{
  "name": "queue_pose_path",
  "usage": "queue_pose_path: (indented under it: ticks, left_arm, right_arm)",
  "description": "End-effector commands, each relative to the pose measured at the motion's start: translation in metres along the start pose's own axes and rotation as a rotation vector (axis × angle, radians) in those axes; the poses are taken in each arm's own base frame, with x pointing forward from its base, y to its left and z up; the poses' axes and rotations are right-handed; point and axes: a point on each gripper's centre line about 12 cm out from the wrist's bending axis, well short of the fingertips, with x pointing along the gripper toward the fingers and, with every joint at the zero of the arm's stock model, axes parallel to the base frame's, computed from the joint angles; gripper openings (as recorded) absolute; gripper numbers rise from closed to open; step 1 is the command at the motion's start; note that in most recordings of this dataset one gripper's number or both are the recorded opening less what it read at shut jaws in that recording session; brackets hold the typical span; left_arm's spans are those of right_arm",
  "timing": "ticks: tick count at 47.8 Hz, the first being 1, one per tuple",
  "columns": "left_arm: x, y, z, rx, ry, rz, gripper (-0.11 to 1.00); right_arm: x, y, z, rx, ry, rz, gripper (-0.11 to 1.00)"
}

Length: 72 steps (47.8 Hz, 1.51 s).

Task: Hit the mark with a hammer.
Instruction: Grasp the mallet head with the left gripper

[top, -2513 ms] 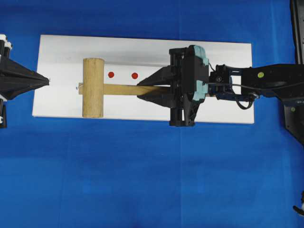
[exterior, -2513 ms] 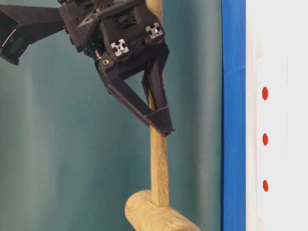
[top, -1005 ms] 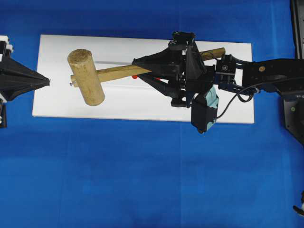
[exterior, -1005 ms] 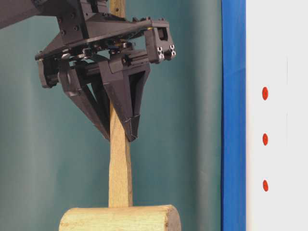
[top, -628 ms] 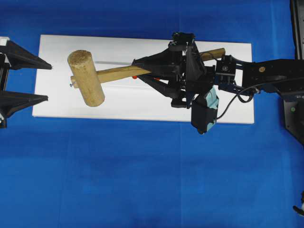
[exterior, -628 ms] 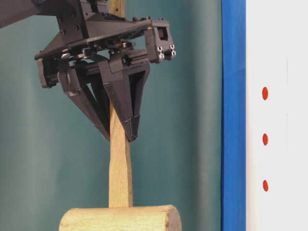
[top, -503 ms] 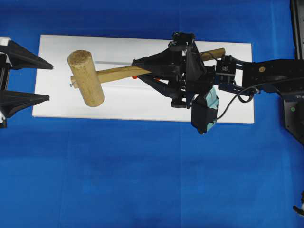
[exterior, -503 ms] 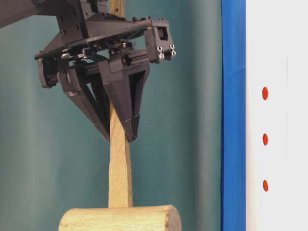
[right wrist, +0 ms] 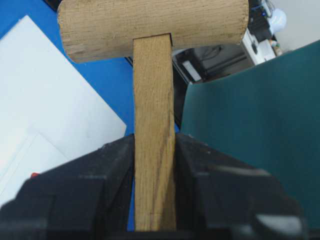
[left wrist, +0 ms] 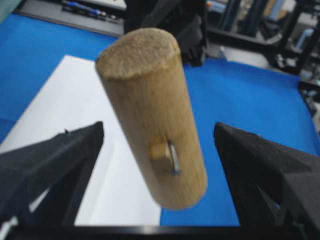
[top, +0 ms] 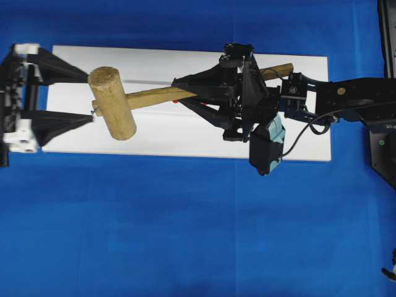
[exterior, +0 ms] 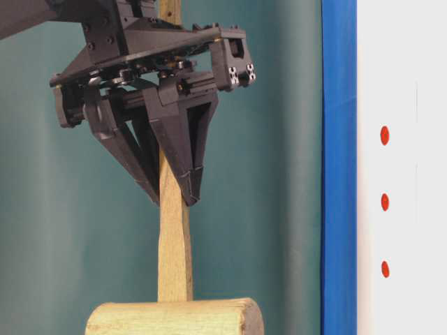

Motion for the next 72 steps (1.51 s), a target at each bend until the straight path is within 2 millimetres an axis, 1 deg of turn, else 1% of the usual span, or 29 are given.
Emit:
queue_pose_path:
  ticks: [1, 8, 17, 25, 32, 34, 35, 38, 39, 41, 42, 43, 53, 72]
  left_arm:
    - [0.014, -0.002, 0.011, -0.002, -0.029, -0.002, 0.94]
    - [0.034, -0.002, 0.011, -0.001, -0.006, 0.001, 0.94]
    - [0.053, -0.001, 0.010, -0.004, 0.019, 0.008, 0.94]
    - [0.061, -0.002, 0.009, -0.001, 0.030, 0.007, 0.93]
    - [0.060, -0.002, 0.008, -0.001, 0.045, 0.010, 0.91]
    - [0.059, -0.001, 0.008, -0.003, 0.046, 0.012, 0.88]
    - [0.059, -0.002, 0.007, -0.001, 0.047, 0.010, 0.84]
    - [0.058, -0.001, 0.007, -0.001, 0.048, 0.012, 0.70]
    - [0.058, -0.001, 0.006, 0.000, 0.049, 0.012, 0.62]
    - [0.058, -0.001, 0.006, 0.005, 0.049, 0.011, 0.51]
    - [0.058, -0.002, 0.006, 0.006, 0.050, 0.009, 0.46]
    - [0.058, -0.002, 0.007, 0.008, 0.048, 0.010, 0.44]
    - [0.058, -0.003, 0.006, 0.011, 0.050, 0.006, 0.44]
    - [0.058, -0.003, 0.007, 0.008, 0.049, 0.006, 0.44]
  right_arm:
    - [-0.004, -0.016, 0.014, 0.011, -0.043, -0.049, 0.10]
    - [-0.004, -0.016, 0.014, 0.011, -0.043, -0.049, 0.10]
    - [-0.004, -0.016, 0.014, 0.011, -0.043, -0.049, 0.10]
    - [-0.004, -0.016, 0.015, 0.011, -0.044, -0.050, 0.10]
    - [-0.004, -0.016, 0.014, 0.011, -0.043, -0.049, 0.10]
    - [-0.005, -0.016, 0.015, 0.011, -0.043, -0.049, 0.10]
    - [-0.004, -0.015, 0.014, 0.013, -0.041, -0.047, 0.10]
    - [-0.004, -0.016, 0.015, 0.018, -0.041, -0.045, 0.10]
    - [-0.004, -0.015, 0.014, 0.019, -0.039, -0.042, 0.10]
    - [-0.004, -0.015, 0.014, 0.022, -0.038, -0.040, 0.10]
    - [-0.004, -0.015, 0.014, 0.024, -0.038, -0.040, 0.10]
    - [-0.004, -0.015, 0.014, 0.027, -0.037, -0.040, 0.10]
    - [-0.004, -0.016, 0.015, 0.048, -0.035, -0.038, 0.10]
    - [-0.001, -0.012, 0.011, 0.081, 0.018, 0.035, 0.11]
